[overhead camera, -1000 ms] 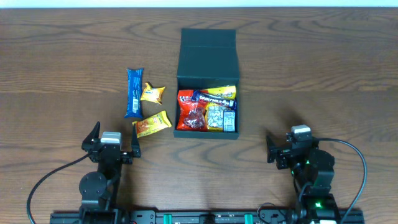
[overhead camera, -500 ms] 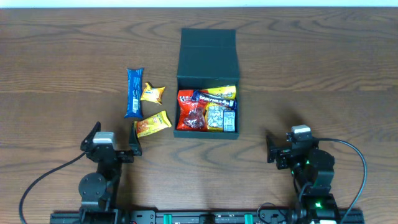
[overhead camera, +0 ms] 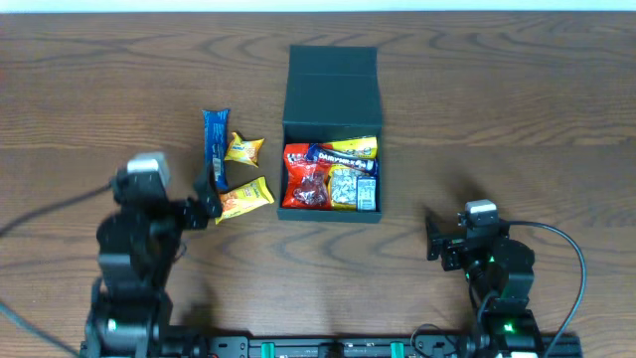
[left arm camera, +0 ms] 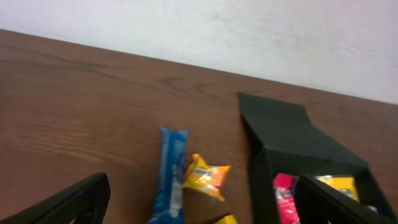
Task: Pack container
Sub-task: 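Move the left gripper to the blue wrapped bar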
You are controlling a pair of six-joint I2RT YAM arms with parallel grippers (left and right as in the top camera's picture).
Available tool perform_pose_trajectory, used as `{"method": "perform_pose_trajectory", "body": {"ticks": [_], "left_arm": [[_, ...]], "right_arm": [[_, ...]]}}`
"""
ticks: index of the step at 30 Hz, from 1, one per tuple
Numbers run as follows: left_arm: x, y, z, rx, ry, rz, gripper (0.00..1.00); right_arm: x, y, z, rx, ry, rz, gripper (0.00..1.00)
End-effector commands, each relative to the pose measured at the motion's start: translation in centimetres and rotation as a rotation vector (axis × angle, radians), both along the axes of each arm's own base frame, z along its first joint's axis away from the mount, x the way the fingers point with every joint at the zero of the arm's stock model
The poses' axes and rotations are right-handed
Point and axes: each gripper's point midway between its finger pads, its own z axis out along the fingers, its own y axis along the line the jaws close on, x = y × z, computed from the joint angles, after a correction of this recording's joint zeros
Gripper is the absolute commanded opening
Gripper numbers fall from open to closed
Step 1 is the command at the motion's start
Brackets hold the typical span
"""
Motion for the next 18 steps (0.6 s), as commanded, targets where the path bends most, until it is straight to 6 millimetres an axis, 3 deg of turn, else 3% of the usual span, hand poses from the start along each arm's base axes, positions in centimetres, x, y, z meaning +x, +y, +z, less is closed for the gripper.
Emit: {"method": "perform_pose_trajectory", "body": {"ticks": [1,4,10,15,18], "left_arm": [[1.5,-1.4,1.2,-0.048,0.036,-0.063,0.95],[2.8,-1.4,1.4,-0.114,0.103,-0.028,0.95],[2.5,-1.4,0.5,-0.154,0.325,0.007,0.96],[2.9,-3.3,-0.1,-0.205,0.500,-0.072,0.95],[2.9,-3.9,-1.8,-0.220,0.588,-0.093,0.95]], "right_arm": [[0.0,-0.2,-0.1,0.003,0.000,-0.011,0.99],[0.0,-0.2,-0.1,0.003,0.000,-0.011,0.99],[0.0,-0.2,-0.1,0.003,0.000,-0.011,0.99],[0.0,-0.2,-0.1,0.003,0.000,-0.011,0.99],[0.0,-0.2,-0.1,0.003,0.000,-0.011,0.99]]}}
